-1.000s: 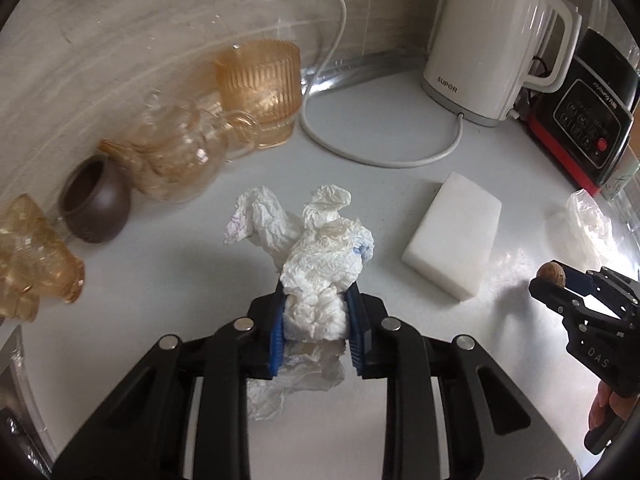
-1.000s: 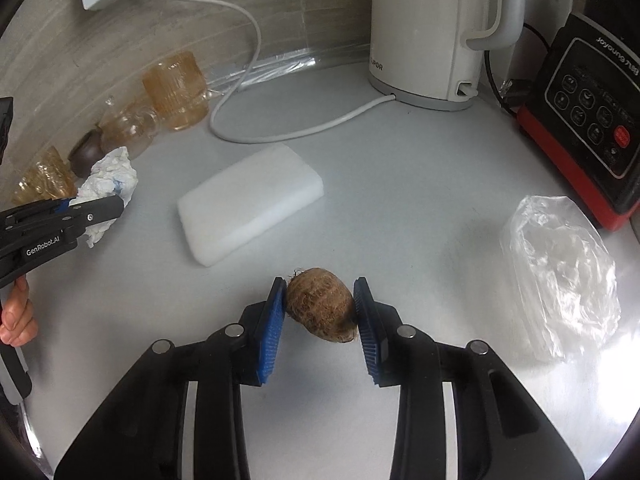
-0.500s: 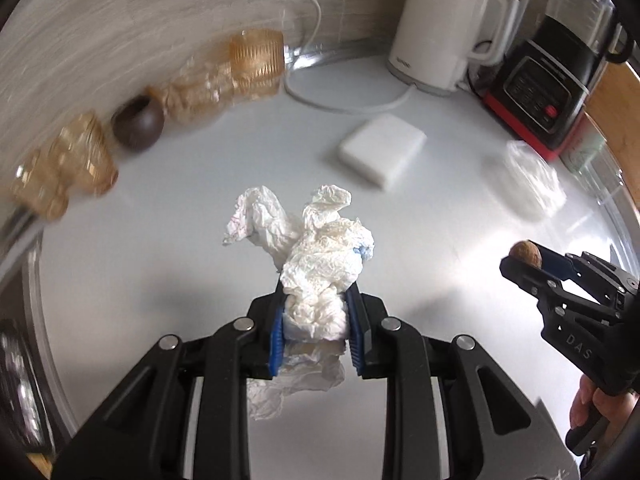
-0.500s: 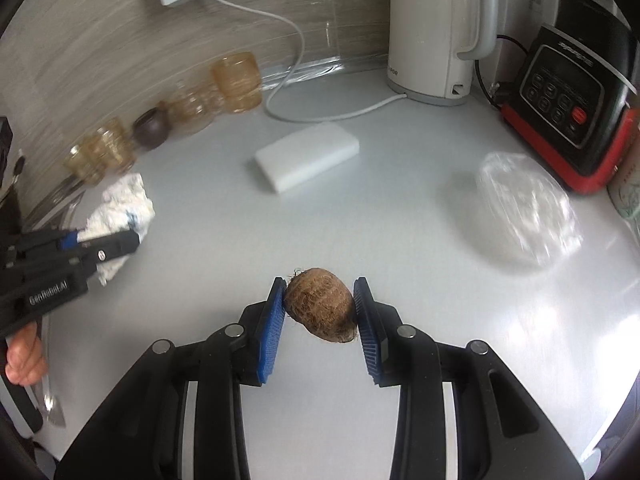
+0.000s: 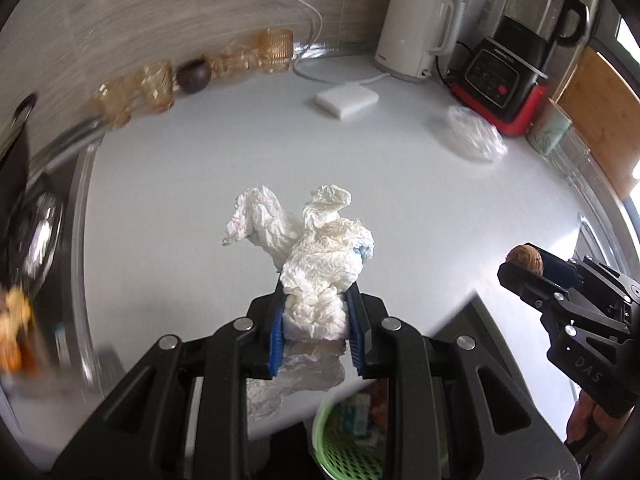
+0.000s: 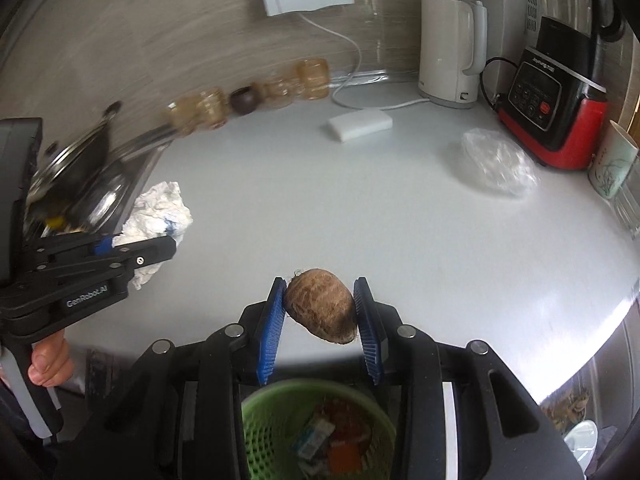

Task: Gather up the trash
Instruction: 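Drop the tissues from the left tool while the right tool drops the walnut into the basket, then move both open tools toward the white sponge and plastic bag, then grasp the white sponge with the left tool while the right tool grasps the clear plastic bag, then carry the sponge in the left tool while the right tool carries the bag over the green basket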

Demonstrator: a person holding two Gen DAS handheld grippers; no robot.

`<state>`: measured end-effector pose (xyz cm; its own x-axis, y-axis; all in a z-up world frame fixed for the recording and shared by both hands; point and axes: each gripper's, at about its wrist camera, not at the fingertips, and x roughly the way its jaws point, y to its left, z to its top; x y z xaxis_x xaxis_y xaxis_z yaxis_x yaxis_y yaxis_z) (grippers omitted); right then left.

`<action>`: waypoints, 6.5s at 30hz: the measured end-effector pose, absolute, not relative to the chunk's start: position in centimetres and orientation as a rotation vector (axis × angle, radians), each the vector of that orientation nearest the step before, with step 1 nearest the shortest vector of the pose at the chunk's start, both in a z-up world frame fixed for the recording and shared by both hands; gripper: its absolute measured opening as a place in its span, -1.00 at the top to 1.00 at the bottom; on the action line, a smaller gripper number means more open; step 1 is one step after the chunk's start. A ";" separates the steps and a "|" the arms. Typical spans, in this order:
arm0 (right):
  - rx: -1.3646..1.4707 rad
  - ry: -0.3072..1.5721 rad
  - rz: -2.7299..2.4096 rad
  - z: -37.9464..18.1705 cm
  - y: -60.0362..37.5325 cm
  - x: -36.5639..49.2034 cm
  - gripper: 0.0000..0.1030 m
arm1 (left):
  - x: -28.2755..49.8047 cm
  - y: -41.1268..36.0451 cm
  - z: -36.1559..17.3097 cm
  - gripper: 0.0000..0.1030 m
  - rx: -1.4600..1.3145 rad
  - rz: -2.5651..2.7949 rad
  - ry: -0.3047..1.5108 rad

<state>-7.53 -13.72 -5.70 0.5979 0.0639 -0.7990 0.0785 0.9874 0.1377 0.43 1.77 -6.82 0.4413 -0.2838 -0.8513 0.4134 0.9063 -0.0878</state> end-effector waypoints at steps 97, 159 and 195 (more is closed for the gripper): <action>0.247 1.025 -0.651 -14.0 -35.5 14.7 -0.95 | 32.1 -18.4 -16.6 -0.85 0.560 -0.851 1.029; 0.152 0.971 -0.072 -4.9 -13.9 -13.7 0.69 | -1.8 0.2 -4.4 -0.31 0.189 -0.504 1.012; 0.034 1.151 0.160 -13.6 -8.0 -21.3 -0.75 | -13.8 6.9 -10.4 -0.31 0.124 -0.350 1.166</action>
<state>-21.34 -7.97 -13.60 0.3976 0.1441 -0.9062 -0.1093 0.9880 0.1091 -13.81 6.91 -10.36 0.3466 -0.2055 -0.9152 0.3326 0.9393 -0.0849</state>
